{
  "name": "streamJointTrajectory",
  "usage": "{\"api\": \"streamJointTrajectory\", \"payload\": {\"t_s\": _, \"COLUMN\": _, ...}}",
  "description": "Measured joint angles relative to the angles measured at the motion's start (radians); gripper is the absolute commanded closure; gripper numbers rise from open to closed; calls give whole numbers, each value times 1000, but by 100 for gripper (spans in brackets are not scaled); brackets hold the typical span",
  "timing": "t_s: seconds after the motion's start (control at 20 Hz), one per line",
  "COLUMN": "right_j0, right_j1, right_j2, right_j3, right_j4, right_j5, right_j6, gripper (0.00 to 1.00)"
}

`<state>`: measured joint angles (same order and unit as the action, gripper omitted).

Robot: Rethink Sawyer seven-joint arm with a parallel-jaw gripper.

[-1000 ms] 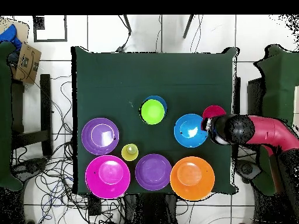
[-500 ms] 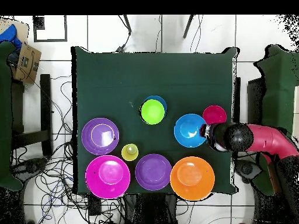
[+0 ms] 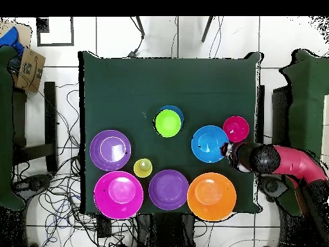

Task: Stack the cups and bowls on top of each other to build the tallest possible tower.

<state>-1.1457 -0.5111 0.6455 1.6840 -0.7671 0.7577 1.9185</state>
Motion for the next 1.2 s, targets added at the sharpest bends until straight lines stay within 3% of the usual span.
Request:
{"api": "streamJointTrajectory", "payload": {"t_s": 1.05, "right_j0": -35, "right_j1": 115, "right_j2": 2, "right_j3": 24, "right_j4": -48, "right_j5": -162, "right_j6": 0, "gripper": 0}}
{"api": "streamJointTrajectory", "payload": {"t_s": 1.1, "right_j0": -37, "right_j1": 126, "right_j2": 2, "right_j3": 33, "right_j4": -50, "right_j5": -168, "right_j6": 0, "gripper": 100}}
{"api": "streamJointTrajectory", "payload": {"t_s": 1.2, "right_j0": -37, "right_j1": 128, "right_j2": 2, "right_j3": 34, "right_j4": -50, "right_j5": -169, "right_j6": 0, "gripper": 100}}
